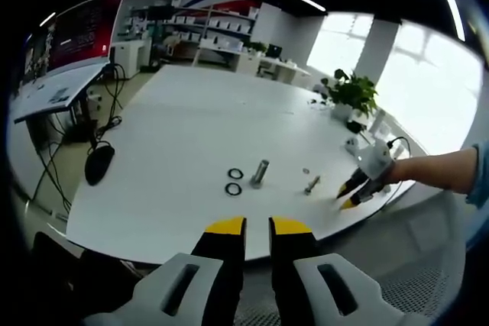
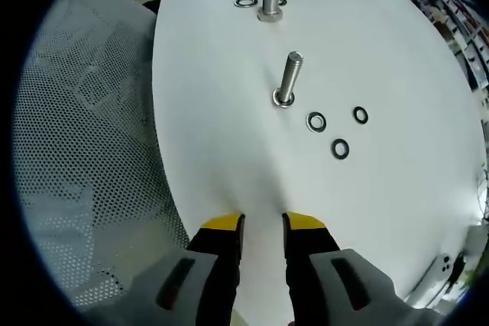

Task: Place the washer onto the threaded stud by aligning its center hole with the stud, sliding it down to the base, and recovering from edge contact or off-axis alignment until the washer reaches the visible bottom stop.

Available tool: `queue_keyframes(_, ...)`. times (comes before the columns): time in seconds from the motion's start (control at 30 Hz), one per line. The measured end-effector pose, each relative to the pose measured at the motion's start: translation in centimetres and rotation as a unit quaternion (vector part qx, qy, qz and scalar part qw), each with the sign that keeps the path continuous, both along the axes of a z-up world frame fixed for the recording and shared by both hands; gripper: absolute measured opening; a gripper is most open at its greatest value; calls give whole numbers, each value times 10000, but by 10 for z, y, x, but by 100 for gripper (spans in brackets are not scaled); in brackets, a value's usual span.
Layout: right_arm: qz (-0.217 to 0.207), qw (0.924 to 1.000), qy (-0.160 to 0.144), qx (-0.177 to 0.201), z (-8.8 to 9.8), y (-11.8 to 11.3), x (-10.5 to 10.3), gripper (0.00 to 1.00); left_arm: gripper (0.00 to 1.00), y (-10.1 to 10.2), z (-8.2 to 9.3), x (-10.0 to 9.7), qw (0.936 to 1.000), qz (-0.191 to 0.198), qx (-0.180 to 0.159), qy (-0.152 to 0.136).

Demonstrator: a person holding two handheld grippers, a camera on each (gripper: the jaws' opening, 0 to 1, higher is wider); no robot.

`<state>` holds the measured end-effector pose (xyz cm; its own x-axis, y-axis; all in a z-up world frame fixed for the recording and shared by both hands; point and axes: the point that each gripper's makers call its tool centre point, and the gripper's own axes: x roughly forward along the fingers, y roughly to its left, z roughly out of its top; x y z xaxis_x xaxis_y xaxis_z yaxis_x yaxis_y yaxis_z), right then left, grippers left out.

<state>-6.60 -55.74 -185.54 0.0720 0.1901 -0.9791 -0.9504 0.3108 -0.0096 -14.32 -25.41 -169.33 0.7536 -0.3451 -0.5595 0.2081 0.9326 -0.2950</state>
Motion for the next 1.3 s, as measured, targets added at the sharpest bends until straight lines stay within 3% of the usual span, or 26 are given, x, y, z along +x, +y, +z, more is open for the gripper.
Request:
queue_keyframes(0.17,20,10000,42,-25,0,-1,5,18,9,-1,-1,0,10000,-42,18,20)
queue_keyframes(0.27,-239,9996,176,26,0,0,10,17,9,-1,-1,0,10000,-34,14,17)
queue_keyframes(0.33,-348,9991,40,226,2,6,19,17,9,0,-1,0,10000,-33,20,18)
queue_keyframes(0.47,-484,9984,-61,277,9,10,36,18,9,0,-1,0,10000,-45,28,38)
queue_keyframes(0.77,-434,9985,-276,187,16,17,63,19,9,0,-1,0,10000,-31,29,27)
queue_keyframes(1.1,-611,9973,-294,289,8,22,83,19,9,0,-2,0,10000,-21,36,39)
queue_keyframes(1.3,-627,9972,-250,314,2,26,84,19,9,0,-1,1,10000,0,30,35)
